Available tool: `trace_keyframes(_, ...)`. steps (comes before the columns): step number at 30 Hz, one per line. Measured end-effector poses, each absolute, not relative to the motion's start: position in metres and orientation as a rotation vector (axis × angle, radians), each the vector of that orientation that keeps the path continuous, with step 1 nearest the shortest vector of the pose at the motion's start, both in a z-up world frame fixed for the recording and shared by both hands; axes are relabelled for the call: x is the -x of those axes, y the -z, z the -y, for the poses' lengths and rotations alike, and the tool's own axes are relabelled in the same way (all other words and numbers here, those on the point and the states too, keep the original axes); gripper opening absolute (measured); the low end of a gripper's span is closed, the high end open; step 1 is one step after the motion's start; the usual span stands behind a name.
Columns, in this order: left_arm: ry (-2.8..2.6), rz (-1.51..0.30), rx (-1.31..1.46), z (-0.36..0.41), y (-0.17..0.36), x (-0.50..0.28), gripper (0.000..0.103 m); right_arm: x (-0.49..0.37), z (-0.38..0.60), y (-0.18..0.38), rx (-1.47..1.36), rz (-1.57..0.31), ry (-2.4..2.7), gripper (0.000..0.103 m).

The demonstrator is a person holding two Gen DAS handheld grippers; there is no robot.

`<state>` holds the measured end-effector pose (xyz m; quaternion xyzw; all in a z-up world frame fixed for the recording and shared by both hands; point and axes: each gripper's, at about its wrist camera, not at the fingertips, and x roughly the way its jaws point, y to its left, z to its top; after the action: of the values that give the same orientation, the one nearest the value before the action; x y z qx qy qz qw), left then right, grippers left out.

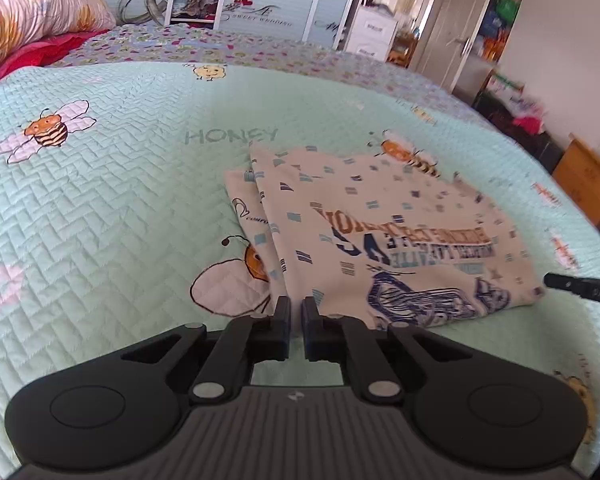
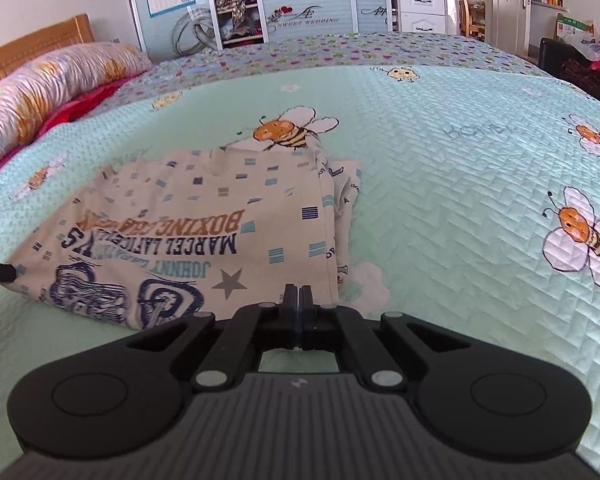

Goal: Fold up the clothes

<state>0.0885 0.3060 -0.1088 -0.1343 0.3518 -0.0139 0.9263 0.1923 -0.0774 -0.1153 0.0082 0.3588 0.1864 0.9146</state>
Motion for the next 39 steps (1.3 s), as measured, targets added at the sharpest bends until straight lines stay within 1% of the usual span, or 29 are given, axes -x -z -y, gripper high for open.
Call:
trace_keyframes(3, 0.008, -0.763, 0.303, -0.317, 0.121, -0.084, 0.004, -0.187, 0.085, 0.116, -0.038, -0.739, -0.393, 0.0)
trace_keyframes(4, 0.003, -0.772, 0.312, -0.32, 0.125, -0.084, 0.004, -0.186, 0.088, 0.117, -0.045, -0.739, -0.396, 0.003)
trace_keyframes(5, 0.006, -0.765, 0.324, -0.321, 0.124, -0.085, 0.004, -0.186, 0.089, 0.117, -0.052, -0.739, -0.396, 0.016)
trace_keyframes(7, 0.006, -0.745, 0.342, -0.321, 0.119, -0.089, 0.004, -0.192, 0.087, 0.118, -0.066, -0.734, -0.381, 0.035)
trace_keyframes(8, 0.002, -0.738, 0.336, -0.319, 0.116, -0.093, 0.006, -0.196, 0.086, 0.118, -0.073, -0.732, -0.373, 0.036)
trace_keyframes(10, 0.014, -0.748, 0.311, -0.315, 0.115, -0.104, 0.017, -0.202, 0.083, 0.118, -0.082, -0.728, -0.362, 0.036)
trace_keyframes(11, 0.019, -0.757, 0.297, -0.313, 0.117, -0.111, 0.028, -0.204, 0.079, 0.118, -0.071, -0.727, -0.368, 0.036)
trace_keyframes(12, 0.02, -0.766, 0.286, -0.312, 0.119, -0.117, 0.033, -0.207, 0.074, 0.119, -0.056, -0.73, -0.37, 0.036)
trace_keyframes(15, 0.008, -0.815, 0.293, -0.308, 0.131, -0.135, 0.033, -0.214, 0.063, 0.128, -0.002, -0.751, -0.343, 0.036)
trace_keyframes(18, 0.017, -0.827, 0.295, -0.304, 0.137, -0.138, 0.034, -0.217, 0.061, 0.136, 0.003, -0.765, -0.318, 0.036)
trace_keyframes(19, 0.019, -0.823, 0.291, -0.303, 0.138, -0.137, 0.034, -0.217, 0.061, 0.136, 0.003, -0.761, -0.317, 0.031)
trace_keyframes(20, 0.022, -0.815, 0.288, -0.302, 0.138, -0.135, 0.032, -0.216, 0.062, 0.136, 0.008, -0.758, -0.316, 0.015)
trace_keyframes(21, 0.023, -0.802, 0.283, -0.301, 0.138, -0.132, 0.012, -0.215, 0.062, 0.137, 0.021, -0.755, -0.317, 0.009)
trace_keyframes(23, 0.032, -0.77, 0.282, -0.3, 0.135, -0.125, 0.011, -0.213, 0.063, 0.136, 0.029, -0.748, -0.326, 0.004)
trace_keyframes(28, 0.07, -0.7, 0.29, -0.302, 0.12, -0.1, 0.011, -0.196, 0.073, 0.119, 0.012, -0.706, -0.347, 0.003)
trace_keyframes(31, 0.072, -0.743, 0.295, -0.303, 0.128, -0.097, 0.011, -0.184, 0.083, 0.11, -0.024, -0.703, -0.354, 0.003)
trace_keyframes(34, 0.052, -0.79, 0.335, -0.308, 0.144, -0.102, 0.012, -0.188, 0.087, 0.124, -0.04, -0.758, -0.342, 0.003)
trace_keyframes(36, 0.037, -0.796, 0.37, -0.311, 0.145, -0.103, 0.017, -0.194, 0.089, 0.136, -0.057, -0.811, -0.343, 0.003)
trace_keyframes(37, 0.021, -0.795, 0.373, -0.312, 0.142, -0.102, 0.026, -0.194, 0.09, 0.137, -0.079, -0.828, -0.353, 0.004)
trace_keyframes(38, 0.002, -0.786, 0.358, -0.311, 0.137, -0.099, 0.031, -0.193, 0.092, 0.134, -0.095, -0.825, -0.35, 0.008)
trace_keyframes(39, -0.005, -0.765, 0.336, -0.309, 0.13, -0.094, 0.031, -0.191, 0.093, 0.129, -0.105, -0.811, -0.342, 0.013)
